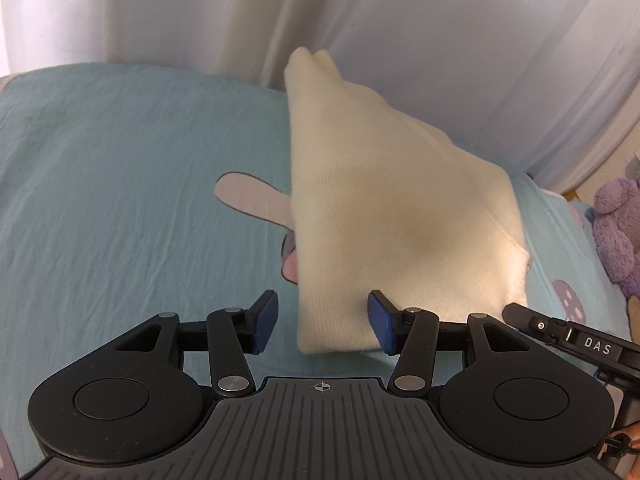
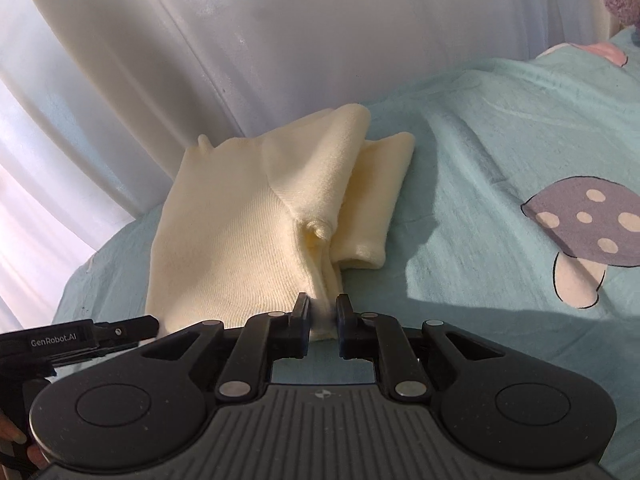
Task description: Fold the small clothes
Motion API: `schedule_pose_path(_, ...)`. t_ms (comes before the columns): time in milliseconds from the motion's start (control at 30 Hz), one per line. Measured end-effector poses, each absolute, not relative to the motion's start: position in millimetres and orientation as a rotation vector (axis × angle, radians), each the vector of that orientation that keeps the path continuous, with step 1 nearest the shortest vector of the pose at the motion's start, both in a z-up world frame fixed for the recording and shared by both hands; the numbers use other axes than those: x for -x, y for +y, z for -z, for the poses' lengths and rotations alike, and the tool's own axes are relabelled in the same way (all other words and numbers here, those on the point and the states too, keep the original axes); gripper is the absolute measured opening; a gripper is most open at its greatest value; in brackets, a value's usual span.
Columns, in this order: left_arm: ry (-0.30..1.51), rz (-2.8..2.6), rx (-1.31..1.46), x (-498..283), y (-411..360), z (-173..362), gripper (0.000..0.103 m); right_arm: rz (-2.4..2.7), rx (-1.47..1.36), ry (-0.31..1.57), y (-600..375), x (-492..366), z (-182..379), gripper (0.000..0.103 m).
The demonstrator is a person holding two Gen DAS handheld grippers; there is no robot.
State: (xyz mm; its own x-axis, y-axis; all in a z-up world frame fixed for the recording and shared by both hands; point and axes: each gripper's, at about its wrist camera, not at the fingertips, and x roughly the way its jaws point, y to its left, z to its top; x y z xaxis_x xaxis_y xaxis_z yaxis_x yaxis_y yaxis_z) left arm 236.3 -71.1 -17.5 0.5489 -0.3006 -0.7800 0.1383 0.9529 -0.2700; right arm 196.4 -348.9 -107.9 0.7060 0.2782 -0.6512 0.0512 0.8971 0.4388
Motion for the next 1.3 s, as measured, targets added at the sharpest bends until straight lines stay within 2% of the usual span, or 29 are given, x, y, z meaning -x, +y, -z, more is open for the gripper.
schedule_pose_path(67,0.960,0.270,0.190,-241.5,-71.9,19.3,0.056,-0.120,-0.405,0.783,-344.3,-196.7,107.5,0.017)
schedule_pose_path(200,0.964,0.283,0.191,-250.3,-67.4,21.4,0.058,-0.069,-0.402,0.775,-352.3,-190.8,101.1,0.034)
schedule_pose_path(267,0.959,0.279,0.179,-252.7,-63.3,20.3,0.060,-0.034,-0.430,0.757,-362.6,-183.8,94.6,0.037)
schedule_pose_path(433,0.925,0.225,0.176,-262.0,-46.1,11.1,0.063,0.068,-0.370,0.687,-370.8,-193.7,71.7,0.037)
schedule_pose_path(633,0.877,0.106,0.202,-299.4,-38.0,-0.2,0.063,-0.182,-0.349,0.684,-315.7,-276.3,53.3,0.037)
schedule_pose_path(900,0.797,0.020,0.127,-356.3,-74.4,-11.3,0.066,-0.179,-0.201,0.761,-263.8,-395.7,78.2,0.028)
schedule_pose_path(933,0.798,0.015,0.125,-363.8,-78.6,-8.7,0.066,-0.161,-0.177,0.750,-264.1,-401.1,81.2,0.022)
schedule_pose_path(1000,0.807,0.008,0.132,-379.4,-88.4,-1.9,0.066,-0.123,-0.137,0.717,-268.6,-401.4,90.3,0.000)
schedule_pose_path(1300,0.794,0.019,0.020,-432.4,-140.5,25.8,0.070,-0.065,-0.246,0.633,-296.5,-389.8,97.3,0.000)
